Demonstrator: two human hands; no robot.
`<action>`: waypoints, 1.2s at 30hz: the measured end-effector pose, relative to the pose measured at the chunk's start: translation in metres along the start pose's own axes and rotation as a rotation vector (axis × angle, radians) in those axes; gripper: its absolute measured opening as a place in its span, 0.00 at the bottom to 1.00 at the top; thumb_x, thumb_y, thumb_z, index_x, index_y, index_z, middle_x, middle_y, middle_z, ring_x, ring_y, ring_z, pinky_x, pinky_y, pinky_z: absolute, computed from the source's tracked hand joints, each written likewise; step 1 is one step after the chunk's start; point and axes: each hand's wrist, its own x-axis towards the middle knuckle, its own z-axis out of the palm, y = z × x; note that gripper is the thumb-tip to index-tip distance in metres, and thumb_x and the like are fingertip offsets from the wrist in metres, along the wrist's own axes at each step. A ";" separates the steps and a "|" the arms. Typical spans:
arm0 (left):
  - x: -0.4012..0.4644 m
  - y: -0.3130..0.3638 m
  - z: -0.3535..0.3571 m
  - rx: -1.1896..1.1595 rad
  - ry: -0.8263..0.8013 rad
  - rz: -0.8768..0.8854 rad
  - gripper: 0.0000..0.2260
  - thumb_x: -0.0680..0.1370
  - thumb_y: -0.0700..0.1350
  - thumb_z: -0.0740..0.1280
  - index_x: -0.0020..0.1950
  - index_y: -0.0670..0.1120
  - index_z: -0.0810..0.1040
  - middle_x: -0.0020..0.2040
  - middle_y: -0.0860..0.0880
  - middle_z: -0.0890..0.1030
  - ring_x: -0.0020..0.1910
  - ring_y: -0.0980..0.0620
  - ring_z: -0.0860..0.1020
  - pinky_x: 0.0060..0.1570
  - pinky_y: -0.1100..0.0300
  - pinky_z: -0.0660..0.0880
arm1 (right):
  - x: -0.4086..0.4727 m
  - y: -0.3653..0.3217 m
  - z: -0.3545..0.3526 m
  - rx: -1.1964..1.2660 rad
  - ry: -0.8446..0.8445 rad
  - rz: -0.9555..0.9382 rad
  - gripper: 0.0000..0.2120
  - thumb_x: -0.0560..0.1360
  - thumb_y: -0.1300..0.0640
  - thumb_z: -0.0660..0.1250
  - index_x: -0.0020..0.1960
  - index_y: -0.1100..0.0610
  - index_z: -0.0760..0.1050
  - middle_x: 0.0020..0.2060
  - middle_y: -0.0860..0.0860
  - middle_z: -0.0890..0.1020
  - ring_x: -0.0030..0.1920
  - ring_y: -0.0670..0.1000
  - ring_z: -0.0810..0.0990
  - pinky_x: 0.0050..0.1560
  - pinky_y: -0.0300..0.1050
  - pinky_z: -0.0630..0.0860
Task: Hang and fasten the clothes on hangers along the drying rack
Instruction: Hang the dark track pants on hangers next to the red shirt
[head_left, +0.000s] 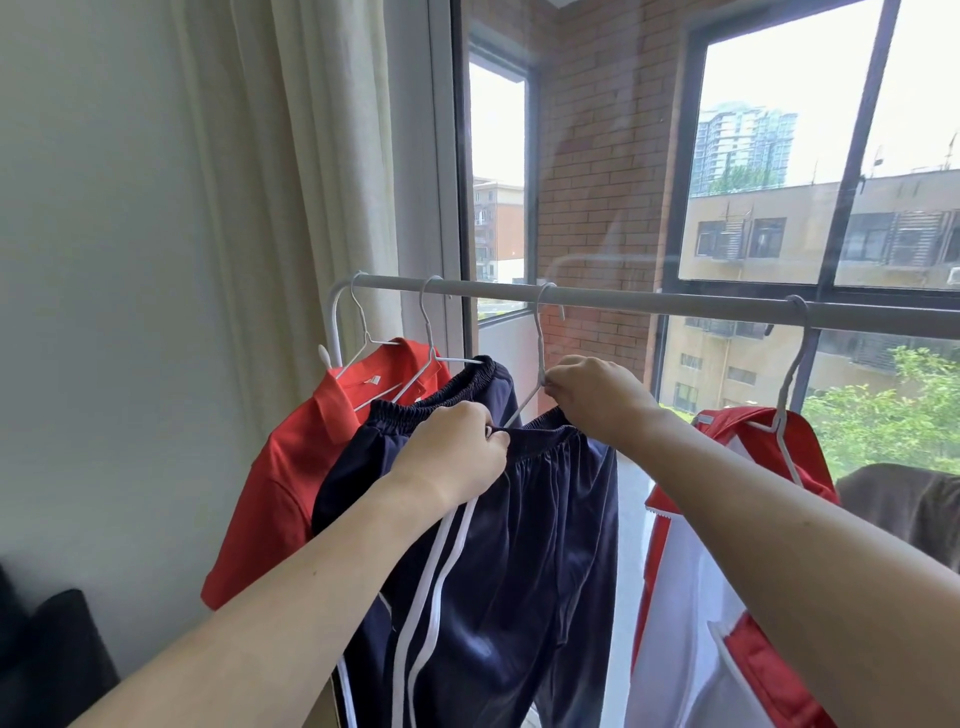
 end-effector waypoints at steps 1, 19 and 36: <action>0.000 0.000 0.000 0.005 -0.003 0.001 0.12 0.80 0.50 0.64 0.43 0.44 0.77 0.40 0.47 0.80 0.45 0.42 0.79 0.43 0.55 0.73 | 0.000 0.000 -0.001 0.004 -0.001 0.002 0.13 0.81 0.57 0.57 0.50 0.56 0.80 0.48 0.51 0.80 0.44 0.55 0.81 0.47 0.52 0.79; -0.001 0.000 0.005 0.089 -0.043 -0.031 0.09 0.74 0.52 0.67 0.47 0.47 0.77 0.46 0.49 0.81 0.49 0.43 0.79 0.46 0.55 0.74 | -0.003 -0.003 0.001 0.035 -0.014 0.071 0.21 0.75 0.64 0.56 0.66 0.55 0.75 0.61 0.53 0.79 0.58 0.57 0.79 0.56 0.52 0.77; 0.001 0.000 0.007 0.080 -0.054 -0.041 0.09 0.73 0.52 0.67 0.46 0.47 0.79 0.44 0.50 0.82 0.47 0.44 0.80 0.48 0.53 0.77 | -0.004 0.000 0.000 0.026 -0.013 0.096 0.23 0.75 0.65 0.57 0.67 0.55 0.74 0.63 0.53 0.78 0.60 0.57 0.77 0.58 0.51 0.76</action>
